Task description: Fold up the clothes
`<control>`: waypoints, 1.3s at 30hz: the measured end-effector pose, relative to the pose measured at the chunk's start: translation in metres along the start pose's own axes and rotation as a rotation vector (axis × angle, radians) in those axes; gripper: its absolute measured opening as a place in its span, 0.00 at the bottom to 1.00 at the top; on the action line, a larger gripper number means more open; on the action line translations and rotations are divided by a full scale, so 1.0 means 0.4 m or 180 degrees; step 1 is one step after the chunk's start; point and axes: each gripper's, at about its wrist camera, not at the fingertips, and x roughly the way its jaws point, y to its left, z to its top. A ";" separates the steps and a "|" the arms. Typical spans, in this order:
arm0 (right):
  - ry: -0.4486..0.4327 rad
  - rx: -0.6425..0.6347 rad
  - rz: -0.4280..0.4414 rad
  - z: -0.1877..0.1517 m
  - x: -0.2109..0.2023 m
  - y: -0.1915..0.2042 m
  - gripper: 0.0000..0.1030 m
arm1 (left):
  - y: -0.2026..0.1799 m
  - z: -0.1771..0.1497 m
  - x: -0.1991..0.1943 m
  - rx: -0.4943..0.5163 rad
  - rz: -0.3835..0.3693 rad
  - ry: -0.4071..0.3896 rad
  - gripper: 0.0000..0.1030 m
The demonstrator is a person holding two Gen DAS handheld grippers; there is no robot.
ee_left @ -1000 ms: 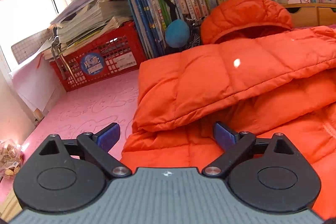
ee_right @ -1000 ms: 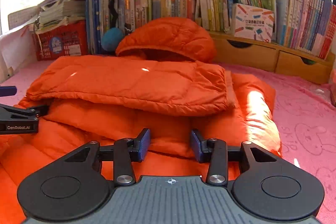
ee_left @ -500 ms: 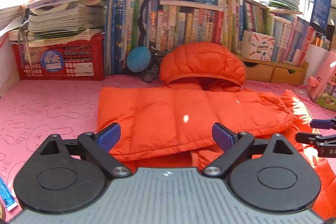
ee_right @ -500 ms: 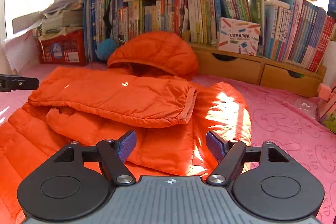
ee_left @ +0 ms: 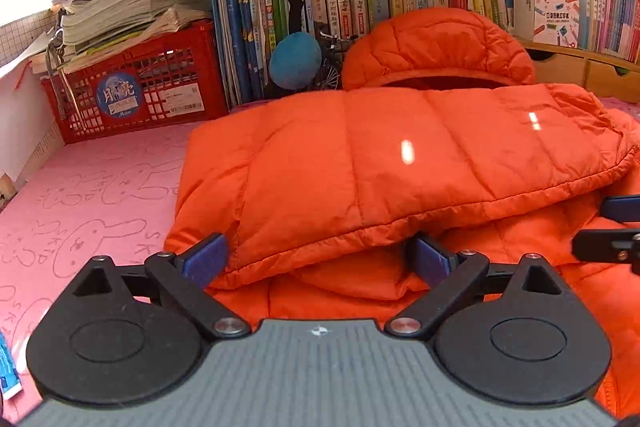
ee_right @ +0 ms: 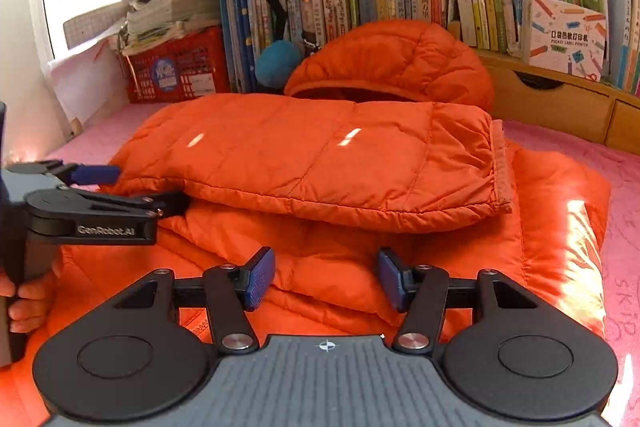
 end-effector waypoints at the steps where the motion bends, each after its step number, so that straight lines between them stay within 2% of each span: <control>1: -0.0146 0.0159 0.0079 0.002 -0.031 -0.024 0.58 | 0.010 -0.002 0.003 -0.0065 -0.0045 0.0023 0.97; 3: -0.0441 0.0460 0.0167 0.010 -0.088 -0.069 0.70 | 0.012 -0.004 0.003 -0.0077 -0.0051 0.0031 0.98; 5: -0.0742 0.0619 -0.0284 0.036 -0.109 -0.095 0.83 | 0.008 -0.004 0.002 -0.0043 -0.0027 0.0025 0.98; 7: -0.0774 0.0580 -0.0719 0.070 -0.076 -0.104 0.88 | 0.006 -0.004 0.002 -0.0032 -0.0018 0.0026 0.98; 9: -0.0574 0.0516 -0.0804 0.091 -0.015 -0.103 0.86 | 0.008 -0.004 0.002 -0.0041 -0.0022 0.0032 0.98; 10: -0.0455 0.0475 -0.0805 0.097 0.017 -0.098 0.81 | 0.007 -0.004 0.003 -0.0044 -0.0022 0.0034 0.99; 11: -0.0324 0.0415 -0.0810 0.095 0.048 -0.087 0.55 | 0.007 -0.004 0.003 -0.0046 -0.0020 0.0035 0.99; 12: -0.0235 0.0373 -0.0850 0.090 0.068 -0.075 0.23 | 0.007 -0.003 0.004 -0.0047 -0.0020 0.0033 0.99; 13: -0.0211 0.0350 -0.0867 0.085 0.075 -0.064 0.18 | 0.008 -0.003 0.002 -0.0053 -0.0023 0.0027 0.99; 15: -0.0348 0.0317 -0.0912 0.078 0.042 -0.045 0.16 | 0.015 -0.004 -0.005 -0.0082 -0.0047 -0.0002 0.98; 18: -0.0635 0.0240 -0.1111 0.067 -0.047 -0.024 0.15 | 0.045 -0.003 -0.080 -0.0143 -0.0401 0.0005 0.91; 19: -0.0715 0.0223 -0.1174 0.062 -0.077 -0.022 0.15 | 0.058 0.001 -0.124 -0.0258 -0.0702 -0.0019 0.91; 21: -0.0765 0.0163 -0.1241 0.054 -0.116 -0.022 0.15 | 0.090 0.022 -0.204 -0.0520 -0.1333 -0.0241 0.93; 22: -0.0724 0.0139 -0.1256 0.050 -0.116 -0.025 0.15 | 0.098 0.045 -0.232 -0.0557 -0.1489 -0.0387 0.96; 23: -0.0666 0.0136 -0.1295 0.044 -0.106 -0.031 0.15 | 0.097 0.069 -0.246 -0.0558 -0.1428 -0.0529 0.97; 26: -0.0487 0.0179 -0.1380 0.024 -0.072 -0.049 0.15 | 0.036 0.138 -0.205 -0.0333 -0.0557 -0.0762 0.96; 28: -0.0374 0.0247 -0.1383 0.005 -0.043 -0.066 0.15 | -0.021 0.164 -0.137 -0.0165 -0.0260 -0.0700 0.96; 32: -0.0197 0.0345 -0.1362 -0.032 0.014 -0.087 0.16 | -0.123 0.157 -0.001 -0.0025 -0.0234 -0.0325 0.96; 34: -0.0171 0.0285 -0.1294 -0.029 0.009 -0.080 0.17 | -0.170 0.148 0.065 0.0032 -0.0227 -0.0117 0.96; 35: -0.0166 0.0272 -0.1210 -0.026 -0.003 -0.082 0.19 | -0.182 0.139 0.081 0.0069 -0.0189 -0.0112 0.97; 37: -0.0171 0.0351 -0.0998 -0.015 -0.043 -0.101 0.32 | -0.196 0.103 0.093 0.0212 -0.0084 -0.0216 1.00; 39: -0.0245 0.0416 -0.0783 0.003 -0.079 -0.121 0.67 | -0.202 0.090 0.097 0.0261 -0.0064 -0.0257 1.00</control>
